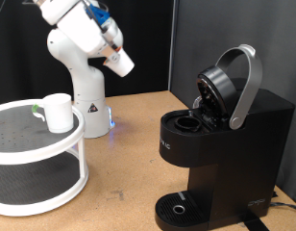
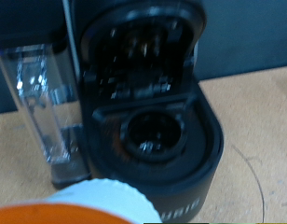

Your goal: Make a cup of coffee with the keurig machine

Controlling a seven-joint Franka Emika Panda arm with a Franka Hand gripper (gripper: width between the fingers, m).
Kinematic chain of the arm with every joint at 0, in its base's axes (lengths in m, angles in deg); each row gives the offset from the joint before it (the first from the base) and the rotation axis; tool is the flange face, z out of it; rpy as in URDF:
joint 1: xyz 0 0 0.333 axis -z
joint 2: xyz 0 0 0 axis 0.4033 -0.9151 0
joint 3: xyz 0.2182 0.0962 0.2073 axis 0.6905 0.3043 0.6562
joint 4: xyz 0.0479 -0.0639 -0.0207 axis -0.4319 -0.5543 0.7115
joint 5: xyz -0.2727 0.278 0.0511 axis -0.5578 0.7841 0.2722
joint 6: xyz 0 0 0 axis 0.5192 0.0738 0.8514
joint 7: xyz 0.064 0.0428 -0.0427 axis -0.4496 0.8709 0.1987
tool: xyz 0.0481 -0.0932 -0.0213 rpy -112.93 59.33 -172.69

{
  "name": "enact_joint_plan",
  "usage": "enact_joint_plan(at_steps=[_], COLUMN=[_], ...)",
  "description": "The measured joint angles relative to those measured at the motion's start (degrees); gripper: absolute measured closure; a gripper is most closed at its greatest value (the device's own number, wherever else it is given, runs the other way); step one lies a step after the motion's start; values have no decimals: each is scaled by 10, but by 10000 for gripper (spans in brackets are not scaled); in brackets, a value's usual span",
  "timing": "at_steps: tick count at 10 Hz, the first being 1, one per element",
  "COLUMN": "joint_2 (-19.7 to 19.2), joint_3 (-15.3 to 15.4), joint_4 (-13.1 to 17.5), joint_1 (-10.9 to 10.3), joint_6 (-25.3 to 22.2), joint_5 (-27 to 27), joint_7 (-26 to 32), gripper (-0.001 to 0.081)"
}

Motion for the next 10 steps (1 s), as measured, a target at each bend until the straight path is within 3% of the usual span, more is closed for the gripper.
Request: enact_joint_plan(at_steps=[6,10], joint_2=[-70,-82], joint_3=[25,32], joint_4=[69,77], joint_1=[-47,-50], joint_6=[8,3], joint_5=[51,56], joint_7=[12,12], gripper=[381,381])
